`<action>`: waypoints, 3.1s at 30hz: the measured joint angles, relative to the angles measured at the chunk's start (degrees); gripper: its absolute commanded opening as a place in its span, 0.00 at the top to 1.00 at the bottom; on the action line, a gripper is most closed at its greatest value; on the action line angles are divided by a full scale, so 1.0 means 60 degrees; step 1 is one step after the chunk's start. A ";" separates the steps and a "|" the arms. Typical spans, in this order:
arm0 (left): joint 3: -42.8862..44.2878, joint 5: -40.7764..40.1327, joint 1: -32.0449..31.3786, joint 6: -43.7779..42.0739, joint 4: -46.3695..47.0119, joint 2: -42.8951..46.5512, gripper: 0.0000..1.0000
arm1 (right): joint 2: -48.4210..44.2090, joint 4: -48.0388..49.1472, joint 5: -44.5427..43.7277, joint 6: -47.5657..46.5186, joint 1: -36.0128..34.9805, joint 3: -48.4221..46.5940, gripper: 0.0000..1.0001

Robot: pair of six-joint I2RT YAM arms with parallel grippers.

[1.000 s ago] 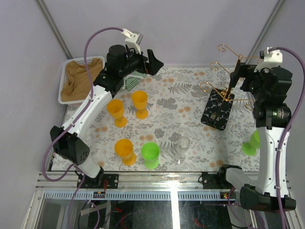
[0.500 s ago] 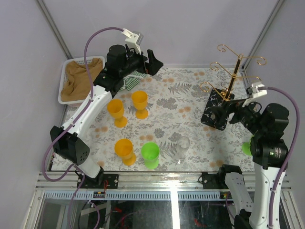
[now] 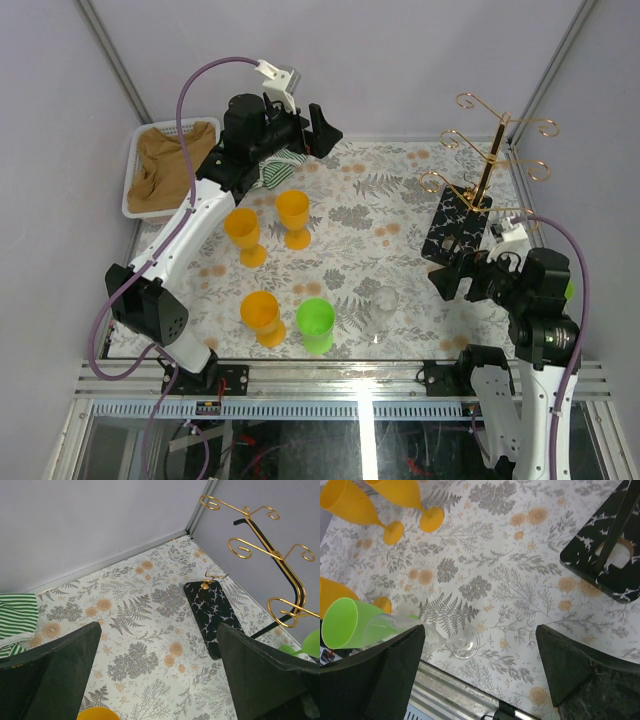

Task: Place the wine glass upside down on the wine glass rack
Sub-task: Move the wine rack to the center of the board.

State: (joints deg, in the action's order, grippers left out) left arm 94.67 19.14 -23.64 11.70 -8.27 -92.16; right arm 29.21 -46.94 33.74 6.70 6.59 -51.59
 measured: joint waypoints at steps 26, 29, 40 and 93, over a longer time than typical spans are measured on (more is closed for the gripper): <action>0.0000 0.0007 0.0004 -0.0178 0.0004 -0.0018 0.00 | -0.0965 0.1574 -0.2794 0.3009 0.0000 0.2473 0.00; 0.0000 0.0004 0.0004 -0.0197 0.0000 -0.0062 0.00 | -0.0860 0.1927 -0.2798 0.3071 0.0000 0.2565 0.00; 0.0000 0.0004 0.0015 -0.0229 0.0000 -0.0321 0.00 | 0.0918 0.3555 -0.2769 0.2437 -0.0011 0.2656 0.01; 0.0346 -0.0015 0.0452 -0.0477 0.0011 -0.0845 0.00 | 0.6936 1.4600 -0.4160 -0.1198 -0.2590 0.5282 0.00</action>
State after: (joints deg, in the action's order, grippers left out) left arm 96.75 19.05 -20.93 8.84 -8.21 -97.23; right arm 70.83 40.66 8.78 -0.49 -8.95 -19.90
